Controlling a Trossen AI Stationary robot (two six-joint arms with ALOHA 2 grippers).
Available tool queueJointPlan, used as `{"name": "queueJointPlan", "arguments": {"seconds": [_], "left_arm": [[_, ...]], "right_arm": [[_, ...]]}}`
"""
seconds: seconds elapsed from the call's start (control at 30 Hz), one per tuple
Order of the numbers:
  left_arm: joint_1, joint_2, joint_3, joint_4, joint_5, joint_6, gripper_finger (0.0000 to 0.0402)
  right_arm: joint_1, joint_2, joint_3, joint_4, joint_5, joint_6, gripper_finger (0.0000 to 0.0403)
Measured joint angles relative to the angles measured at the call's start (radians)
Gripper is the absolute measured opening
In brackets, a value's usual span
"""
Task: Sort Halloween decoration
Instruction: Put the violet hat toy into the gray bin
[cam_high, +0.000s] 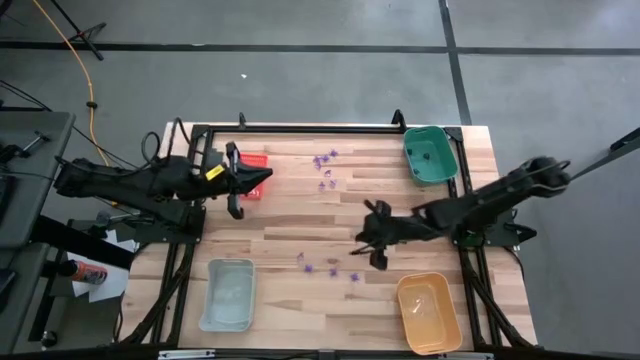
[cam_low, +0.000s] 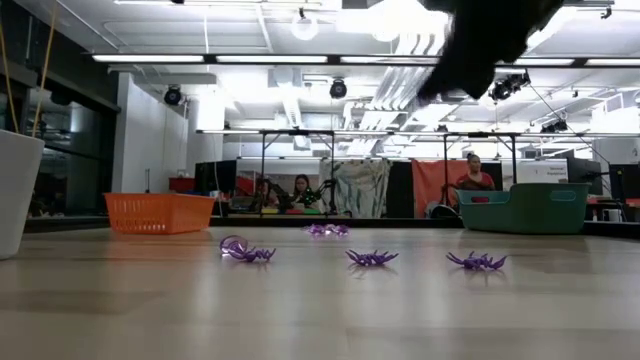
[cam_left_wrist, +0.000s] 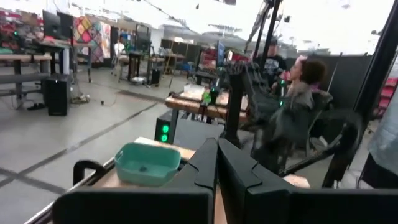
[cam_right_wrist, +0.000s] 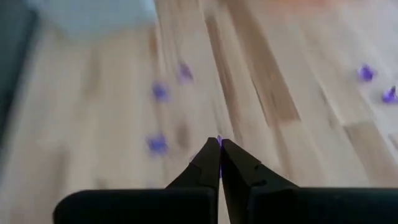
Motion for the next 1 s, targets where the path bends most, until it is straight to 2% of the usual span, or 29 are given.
{"name": "queueJointPlan", "arguments": {"seconds": [0.13, 0.23, 0.43, 1.0], "left_arm": [[0.0, 0.017, 0.0, -0.002, 0.0, 0.0, 0.0], [0.0, 0.021, 0.0, -0.005, -0.003, 0.0, 0.0], [0.0, 0.023, 0.0, -0.007, -0.004, -0.027, 0.0], [0.0, 0.023, 0.0, -0.014, -0.006, -0.028, 0.0]], "right_arm": [[0.04, -0.063, -0.081, 0.251, 0.143, 0.069, 0.0], [0.046, -0.07, -0.098, 0.429, 0.232, 0.05, 0.0], [0.041, -0.069, -0.098, 0.646, 0.264, -0.089, 0.0], [0.032, -0.069, -0.098, 0.672, 0.251, -0.104, 0.0]]}}
